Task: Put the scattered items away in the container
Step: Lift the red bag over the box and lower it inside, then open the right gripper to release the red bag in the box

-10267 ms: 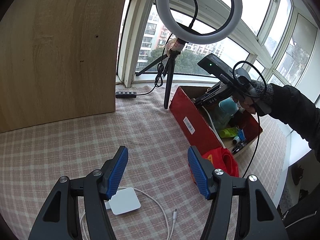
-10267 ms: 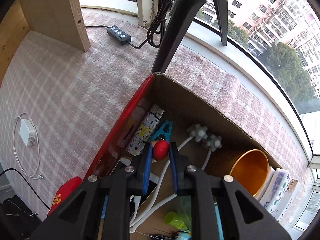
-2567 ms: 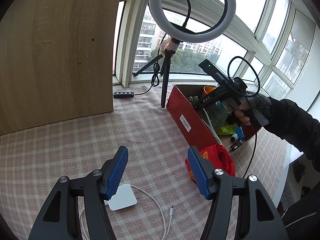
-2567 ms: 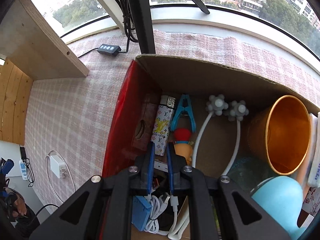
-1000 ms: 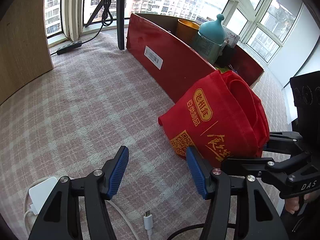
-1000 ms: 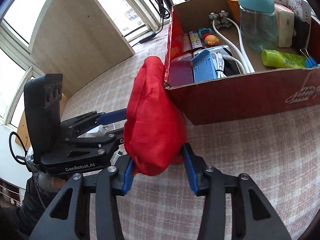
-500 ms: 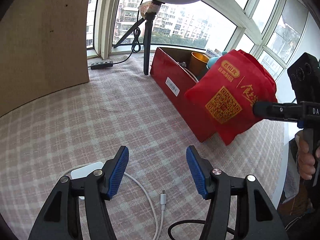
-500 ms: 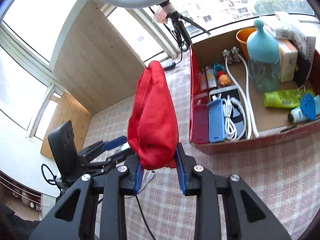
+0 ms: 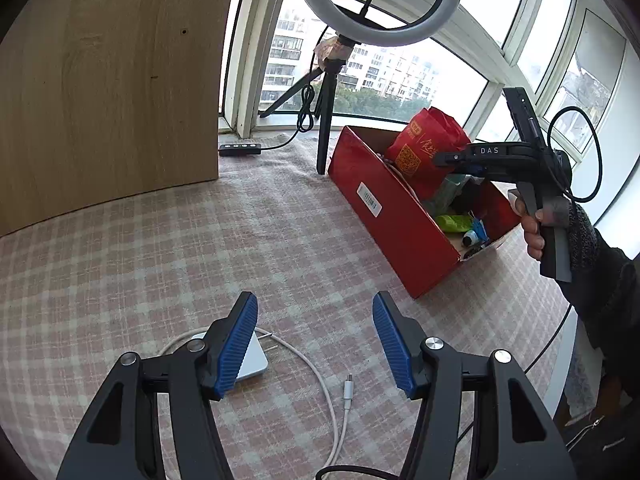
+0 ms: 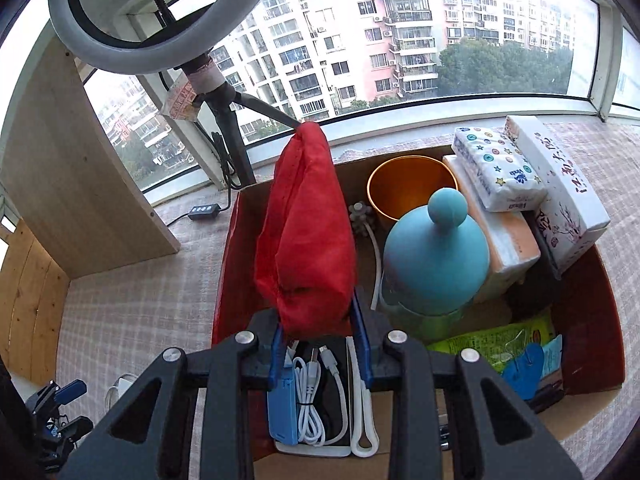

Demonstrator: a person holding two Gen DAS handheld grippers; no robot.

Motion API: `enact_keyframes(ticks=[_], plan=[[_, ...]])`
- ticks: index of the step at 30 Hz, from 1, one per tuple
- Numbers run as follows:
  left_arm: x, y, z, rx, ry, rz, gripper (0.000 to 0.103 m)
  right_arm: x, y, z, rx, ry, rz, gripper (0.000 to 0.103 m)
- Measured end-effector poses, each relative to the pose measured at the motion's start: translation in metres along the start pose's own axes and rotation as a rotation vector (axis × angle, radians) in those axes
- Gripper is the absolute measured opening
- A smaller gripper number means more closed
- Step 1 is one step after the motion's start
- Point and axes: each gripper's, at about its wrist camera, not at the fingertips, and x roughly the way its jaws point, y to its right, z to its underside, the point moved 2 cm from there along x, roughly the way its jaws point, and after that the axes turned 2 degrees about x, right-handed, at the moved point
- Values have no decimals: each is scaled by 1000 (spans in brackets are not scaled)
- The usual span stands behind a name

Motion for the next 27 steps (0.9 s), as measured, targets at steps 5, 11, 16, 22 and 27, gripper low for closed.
enact_keyframes(ticks=[5, 11, 16, 22, 27], plan=[[2, -4, 0, -24, 4, 6, 57, 18, 4, -2, -1, -26, 40, 27], [2, -4, -2, -28, 4, 8, 57, 30, 5, 0, -2, -56, 65, 27], [2, -4, -2, -29, 3, 10, 57, 35, 9, -2, 16, -68, 81, 27], [4, -5, -1, -34, 0, 13, 57, 45, 3, -2, 0, -88, 89, 27], [1, -4, -3, -33, 6, 13, 57, 43, 0, -6, -23, -102, 94, 33]])
